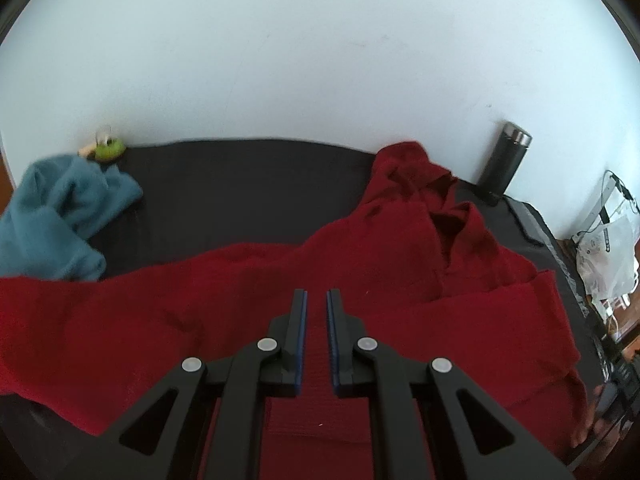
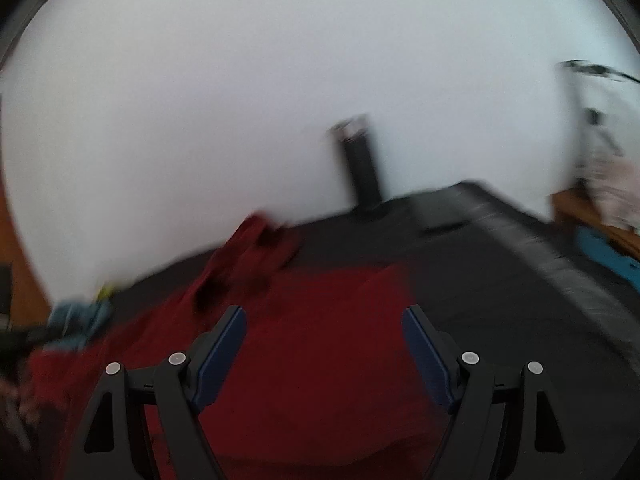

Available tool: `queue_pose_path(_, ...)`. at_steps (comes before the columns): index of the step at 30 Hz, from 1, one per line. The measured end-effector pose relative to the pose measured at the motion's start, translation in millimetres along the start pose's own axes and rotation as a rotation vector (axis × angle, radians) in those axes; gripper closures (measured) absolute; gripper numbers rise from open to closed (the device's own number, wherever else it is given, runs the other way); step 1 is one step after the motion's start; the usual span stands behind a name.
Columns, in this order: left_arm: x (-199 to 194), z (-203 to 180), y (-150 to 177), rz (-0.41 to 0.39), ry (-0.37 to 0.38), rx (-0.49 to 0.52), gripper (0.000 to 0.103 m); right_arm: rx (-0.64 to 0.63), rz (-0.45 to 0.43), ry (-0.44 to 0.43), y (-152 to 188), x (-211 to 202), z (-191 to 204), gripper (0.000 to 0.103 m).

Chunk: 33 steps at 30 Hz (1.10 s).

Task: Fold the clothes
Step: 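Lay the ribbed cuff flat on the sweater front and open the left tool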

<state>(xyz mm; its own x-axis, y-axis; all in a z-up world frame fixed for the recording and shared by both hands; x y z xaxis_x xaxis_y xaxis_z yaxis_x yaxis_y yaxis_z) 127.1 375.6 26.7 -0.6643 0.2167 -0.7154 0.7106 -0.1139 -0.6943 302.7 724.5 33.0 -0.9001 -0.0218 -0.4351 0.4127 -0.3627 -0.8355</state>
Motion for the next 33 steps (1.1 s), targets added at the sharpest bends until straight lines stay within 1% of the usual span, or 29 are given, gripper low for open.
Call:
queue_pose_path(2, 6, 2, 6, 0.024, 0.014, -0.007, 0.093, -0.014, 0.087, -0.017, 9, 17, 5, 0.021)
queue_pose_path(6, 12, -8, 23, 0.055, 0.062, 0.023, 0.092, -0.031, 0.249, 0.000, 30, 45, 7, 0.021)
queue_pose_path(8, 15, -18, 31, 0.068, 0.090, 0.052, 0.089, -0.031, 0.297, 0.026, 36, 54, 6, 0.021)
queue_pose_path(9, 17, -23, 36, 0.076, 0.102, 0.068, 0.083, -0.024, 0.317, 0.034, 38, 58, 4, 0.021)
queue_pose_path(10, 21, -30, 42, 0.088, 0.109, 0.093, 0.076, -0.019, 0.325, 0.040, 39, 59, 2, 0.021)
queue_pose_path(12, 28, -44, 53, 0.111, 0.120, 0.137, 0.070, -0.010, 0.333, 0.053, 39, 59, -2, 0.021)
queue_pose_path(16, 35, -48, 61, 0.116, 0.092, 0.169, 0.069, -0.041, 0.351, 0.090, 42, 63, 0, 0.021)
queue_pose_path(20, 38, -50, 65, 0.108, 0.076, 0.187, 0.069, -0.062, 0.365, 0.105, 41, 67, -1, 0.020)
queue_pose_path(24, 38, -50, 67, 0.090, 0.062, 0.207, 0.069, -0.129, 0.407, 0.121, 44, 74, 6, 0.009)
queue_pose_path(29, 40, -47, 62, 0.095, 0.085, 0.185, 0.069, -0.169, 0.435, 0.124, 48, 79, 11, 0.003)
queue_pose_path(33, 39, -40, 61, 0.110, 0.116, 0.133, 0.069, -0.172, 0.439, 0.116, 49, 80, 11, 0.001)
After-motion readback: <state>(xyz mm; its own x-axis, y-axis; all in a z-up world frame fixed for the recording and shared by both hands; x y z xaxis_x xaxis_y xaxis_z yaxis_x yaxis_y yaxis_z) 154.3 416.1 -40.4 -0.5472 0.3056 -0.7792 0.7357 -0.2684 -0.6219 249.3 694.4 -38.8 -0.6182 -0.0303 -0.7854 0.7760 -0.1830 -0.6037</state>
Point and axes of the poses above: each gripper's, at about its wrist camera, not at the fingertips, and x roughly the way its jaws point, z to its left, y to its underside, the point moved 5 cm from there along x, roughly the way its jaws point, and after that the axes turned 9 degrees about -y, right-handed, at the moved point
